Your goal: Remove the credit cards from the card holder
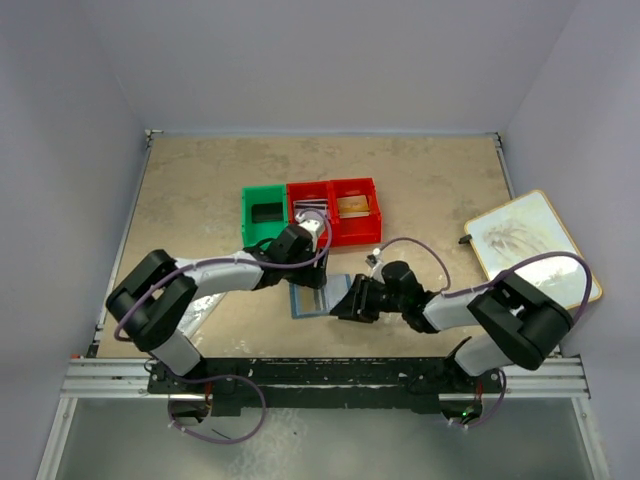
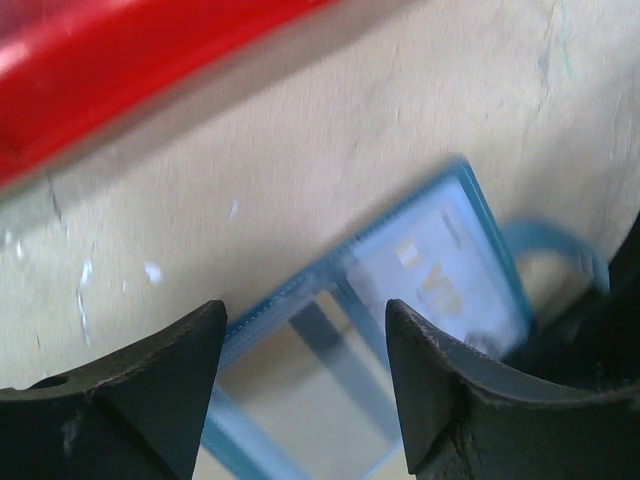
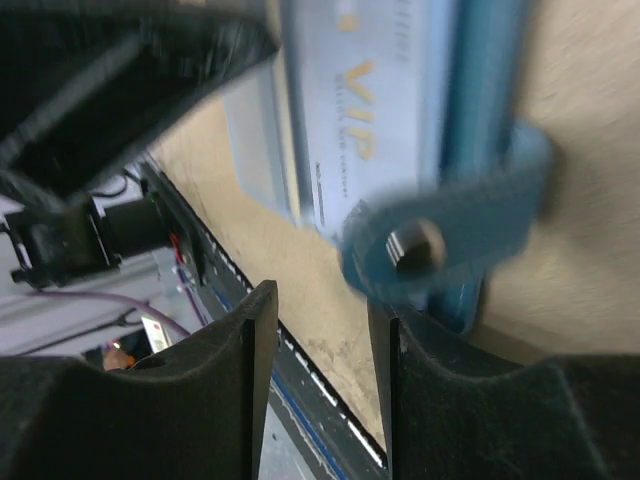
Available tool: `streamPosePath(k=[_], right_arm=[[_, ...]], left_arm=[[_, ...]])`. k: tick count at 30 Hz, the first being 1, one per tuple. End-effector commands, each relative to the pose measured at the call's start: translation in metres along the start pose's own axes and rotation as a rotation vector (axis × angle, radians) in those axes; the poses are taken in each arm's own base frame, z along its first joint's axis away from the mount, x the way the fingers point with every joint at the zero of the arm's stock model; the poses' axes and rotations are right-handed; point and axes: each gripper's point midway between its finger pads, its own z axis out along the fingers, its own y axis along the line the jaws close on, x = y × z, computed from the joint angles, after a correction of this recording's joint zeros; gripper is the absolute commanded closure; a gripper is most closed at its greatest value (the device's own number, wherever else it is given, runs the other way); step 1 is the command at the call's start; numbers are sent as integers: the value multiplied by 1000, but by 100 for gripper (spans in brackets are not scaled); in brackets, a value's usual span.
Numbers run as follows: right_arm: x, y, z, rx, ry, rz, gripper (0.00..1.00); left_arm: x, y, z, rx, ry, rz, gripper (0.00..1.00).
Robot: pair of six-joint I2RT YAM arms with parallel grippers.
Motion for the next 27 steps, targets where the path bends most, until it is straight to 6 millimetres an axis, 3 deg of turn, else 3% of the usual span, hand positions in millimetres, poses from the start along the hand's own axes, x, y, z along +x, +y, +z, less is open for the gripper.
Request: streamPosePath(k=[1,7,15,20,24,27], right_arm=[[-10,-30,-2,79,-25,37,54],[-45,-21,3,131,-77,-6,52],[-78,-21,-7,249,-151,-147,45],[-90,-11,-3,250,-132,-250,45],[-88,-4,6,208,-53,-367,45],[-87,5,12,138,-16,-445,47]], left_arm=[[30,-9,-16,75,17,-93,37],[67,-30,-18,67,42,-66,40],[83,-48,-31,117,-31,-151,40],[91,-64,-32,127,-41,-157,41],[97,-93,-35,212,-72,-182,41],[106,-119,-26,253,-64,-155,41]])
